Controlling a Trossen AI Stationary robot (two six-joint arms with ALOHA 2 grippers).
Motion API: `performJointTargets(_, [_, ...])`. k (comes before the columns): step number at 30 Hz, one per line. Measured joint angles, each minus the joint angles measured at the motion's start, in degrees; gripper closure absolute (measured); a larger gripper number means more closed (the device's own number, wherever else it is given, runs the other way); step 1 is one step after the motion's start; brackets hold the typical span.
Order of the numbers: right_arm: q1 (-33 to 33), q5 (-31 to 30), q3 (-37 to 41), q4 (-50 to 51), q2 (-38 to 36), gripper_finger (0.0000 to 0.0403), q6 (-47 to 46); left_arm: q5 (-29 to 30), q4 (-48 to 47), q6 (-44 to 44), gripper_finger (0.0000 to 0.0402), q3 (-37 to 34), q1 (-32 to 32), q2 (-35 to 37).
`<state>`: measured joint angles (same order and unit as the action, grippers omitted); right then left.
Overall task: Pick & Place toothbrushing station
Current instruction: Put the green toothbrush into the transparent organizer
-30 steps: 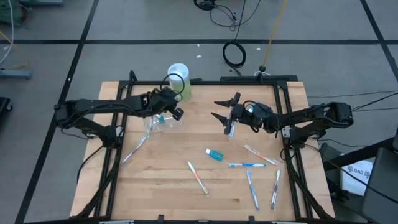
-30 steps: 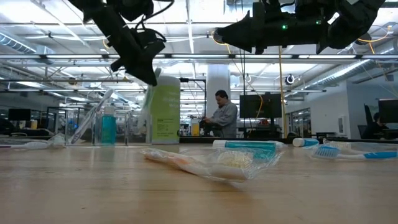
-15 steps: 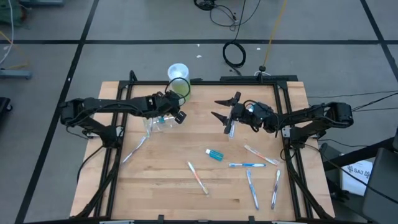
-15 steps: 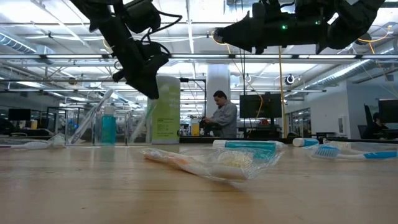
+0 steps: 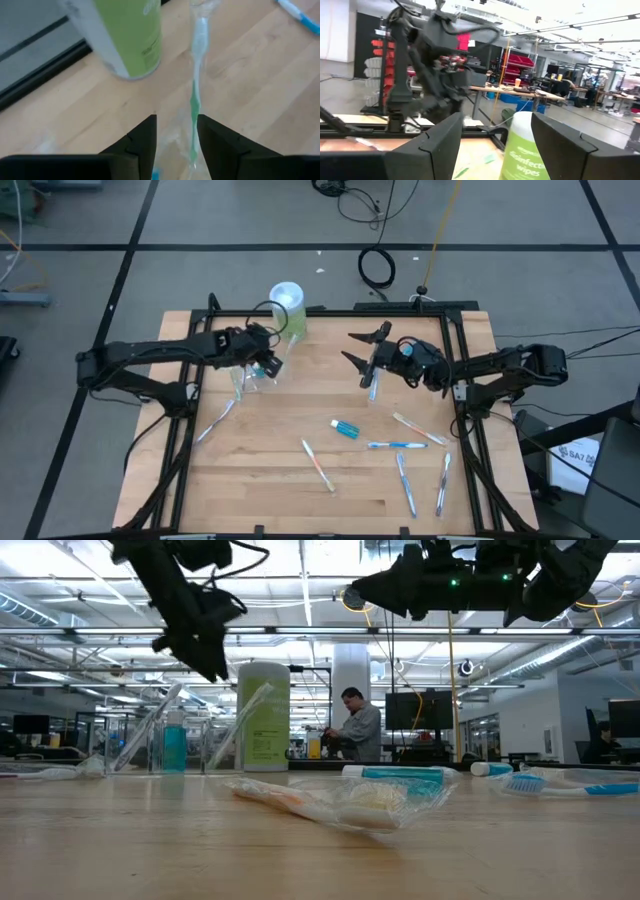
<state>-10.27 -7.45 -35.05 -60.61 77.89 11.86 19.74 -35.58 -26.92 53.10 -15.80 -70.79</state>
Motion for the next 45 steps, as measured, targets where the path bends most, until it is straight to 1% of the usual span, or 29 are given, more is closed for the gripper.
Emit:
performJointTargets(5, [-1.78, 0.01, 0.00, -0.49, 0.00, 0.0171, -0.52, -0.20, -6.72, -3.96, 0.0270, 0.00, 2.94, 5.30])
performJointTargets(9, [-2.67, 0.01, 0.00, -0.44, 0.00, 0.0172, -0.61, -0.19, -14.05, -10.70, 0.0279, 0.02, 7.16, 7.73])
performJointTargets(14, [-3.23, 0.01, 0.00, -0.44, 0.00, 0.0171, -0.63, -0.02, -26.16, -23.04, 0.0286, 0.02, 15.46, 7.64])
performJointTargets(18, [-3.23, 0.05, 0.00, -0.78, 0.00, 0.0172, -0.60, 3.00, -31.39, -32.82, 0.0290, 0.02, 23.75, 7.57])
performJointTargets(22, [-3.23, 0.05, 0.00, -0.86, 0.00, 0.0172, -0.65, 6.92, -32.40, -41.89, 0.0291, 0.02, 31.71, 7.59])
performJointTargets(25, [-3.23, 0.05, 0.00, -0.88, 0.00, 0.0172, -0.66, 9.13, -32.35, -47.12, 0.0291, 0.02, 36.88, 6.85])
performJointTargets(30, [-3.21, 0.05, 0.00, -0.88, 0.00, 0.0172, -0.66, 9.63, -31.38, -54.61, 0.0291, -2.77, 42.81, 3.81])
performJointTargets(38, [-3.17, 0.07, 0.00, -0.86, 0.00, 0.0174, -0.66, 8.53, -31.34, -74.95, 0.0291, -10.49, 46.93, 1.28])
performJointTargets(42, [-3.17, 0.06, 0.00, -0.86, 0.00, 0.0175, -0.68, 7.60, -29.19, -80.39, 0.0291, -13.99, 47.11, 1.30])
performJointTargets(45, [-3.17, 0.05, 0.00, -1.11, 0.00, 0.0175, -0.68, 7.40, -26.21, -81.66, 0.0291, -16.54, 47.11, 1.30])
